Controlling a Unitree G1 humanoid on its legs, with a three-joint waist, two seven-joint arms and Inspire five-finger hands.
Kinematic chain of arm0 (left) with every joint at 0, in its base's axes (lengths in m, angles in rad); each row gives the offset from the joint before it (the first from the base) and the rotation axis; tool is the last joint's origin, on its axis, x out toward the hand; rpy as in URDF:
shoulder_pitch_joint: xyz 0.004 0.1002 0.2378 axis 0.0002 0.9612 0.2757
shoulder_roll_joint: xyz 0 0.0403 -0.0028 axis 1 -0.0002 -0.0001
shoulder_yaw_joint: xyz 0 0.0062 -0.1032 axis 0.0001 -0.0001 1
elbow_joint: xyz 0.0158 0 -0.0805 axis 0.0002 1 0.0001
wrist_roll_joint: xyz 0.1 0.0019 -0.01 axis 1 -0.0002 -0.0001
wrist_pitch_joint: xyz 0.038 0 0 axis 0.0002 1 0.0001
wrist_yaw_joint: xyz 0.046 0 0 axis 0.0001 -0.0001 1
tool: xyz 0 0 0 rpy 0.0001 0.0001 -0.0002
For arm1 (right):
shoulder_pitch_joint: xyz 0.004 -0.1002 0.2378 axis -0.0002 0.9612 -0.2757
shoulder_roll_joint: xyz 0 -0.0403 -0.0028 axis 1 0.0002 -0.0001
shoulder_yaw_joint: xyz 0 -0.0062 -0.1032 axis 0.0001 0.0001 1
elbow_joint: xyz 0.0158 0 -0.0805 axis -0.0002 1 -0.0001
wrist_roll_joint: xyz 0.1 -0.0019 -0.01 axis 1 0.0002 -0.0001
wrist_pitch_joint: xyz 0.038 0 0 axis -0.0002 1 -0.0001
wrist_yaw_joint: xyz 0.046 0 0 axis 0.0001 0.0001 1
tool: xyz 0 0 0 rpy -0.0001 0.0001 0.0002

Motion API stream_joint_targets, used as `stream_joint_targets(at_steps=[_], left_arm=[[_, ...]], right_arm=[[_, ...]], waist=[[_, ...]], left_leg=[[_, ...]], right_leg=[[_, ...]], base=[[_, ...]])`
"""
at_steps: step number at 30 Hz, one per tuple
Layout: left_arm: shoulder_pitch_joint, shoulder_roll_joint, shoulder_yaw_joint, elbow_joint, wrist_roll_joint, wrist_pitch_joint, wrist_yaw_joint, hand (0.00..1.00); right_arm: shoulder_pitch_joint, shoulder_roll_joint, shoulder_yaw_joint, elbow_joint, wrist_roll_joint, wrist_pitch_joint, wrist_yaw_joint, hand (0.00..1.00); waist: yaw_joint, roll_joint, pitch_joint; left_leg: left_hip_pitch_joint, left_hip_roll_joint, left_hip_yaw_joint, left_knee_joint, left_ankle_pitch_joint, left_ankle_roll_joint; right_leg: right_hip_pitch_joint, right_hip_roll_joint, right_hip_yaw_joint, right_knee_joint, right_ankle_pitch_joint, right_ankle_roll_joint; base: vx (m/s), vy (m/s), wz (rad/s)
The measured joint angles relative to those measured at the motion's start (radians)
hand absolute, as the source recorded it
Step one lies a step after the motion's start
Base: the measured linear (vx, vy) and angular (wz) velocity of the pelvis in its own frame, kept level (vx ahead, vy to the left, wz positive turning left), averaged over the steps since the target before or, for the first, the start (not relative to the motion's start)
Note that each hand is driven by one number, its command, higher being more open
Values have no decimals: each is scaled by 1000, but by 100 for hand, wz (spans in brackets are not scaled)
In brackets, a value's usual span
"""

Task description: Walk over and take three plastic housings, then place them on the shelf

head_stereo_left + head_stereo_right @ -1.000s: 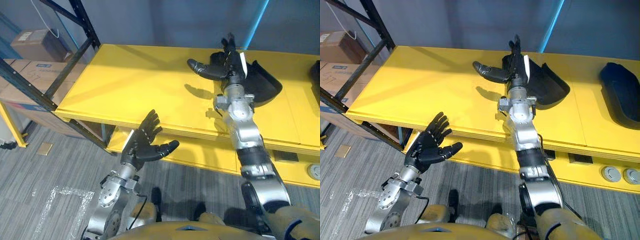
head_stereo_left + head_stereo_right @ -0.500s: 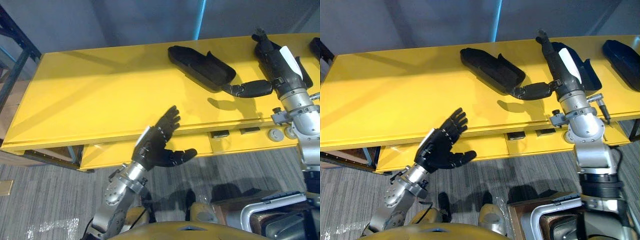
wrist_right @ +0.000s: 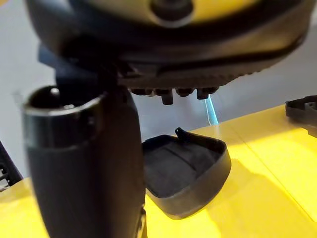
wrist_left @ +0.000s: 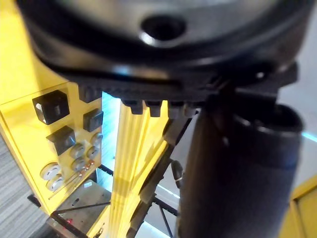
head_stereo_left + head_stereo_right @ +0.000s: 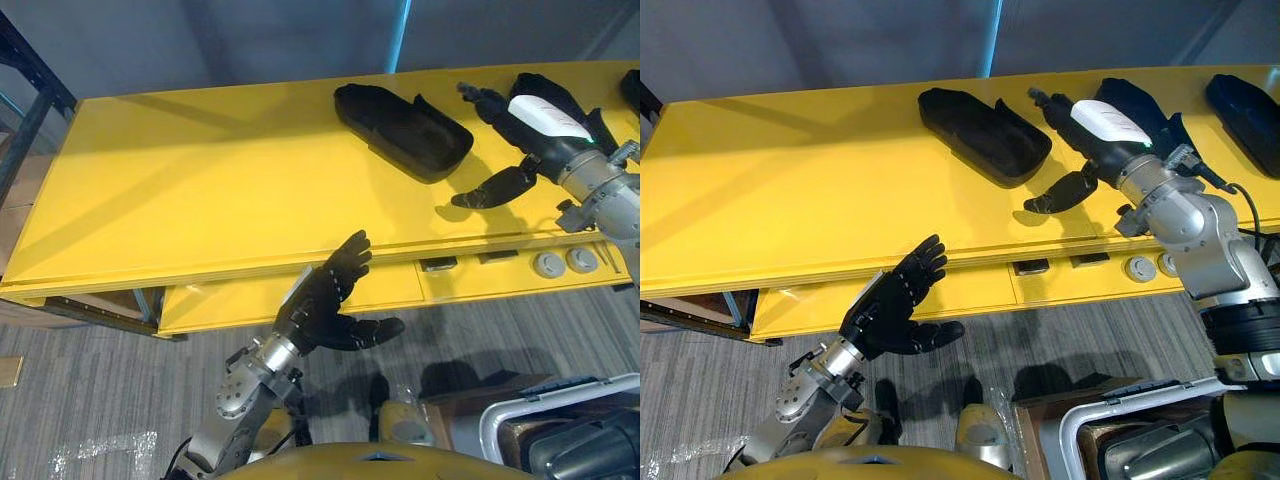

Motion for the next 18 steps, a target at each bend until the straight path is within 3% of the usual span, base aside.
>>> stream_joint_targets(at_steps=[8,9,18], left_arm=[[-3,2,2,0,-1,-2,1,100],[-4,2,2,0,0,-2,1,100],[-12,18,9,0,-3,-11,7,100]], right_arm=[[-54,-29,97,77,-37,0,44,100],[-60,-29,111,82,-37,0,44,0],[-197,-25,174,193,-40,-3,47,0]], waist=[[10,0,16],[12,0,24],[31,24,91]], left_leg=[[-53,12,-11,90,-37,11],[-61,16,-12,106,-44,12],[-121,27,-35,191,-73,18]], right_leg=[[-10,-2,-8,2,4,0],[-10,-2,-9,2,5,-2],[-25,2,-23,14,10,-11]], base=[[-16,9,2],[0,0,0],[-30,14,6]])
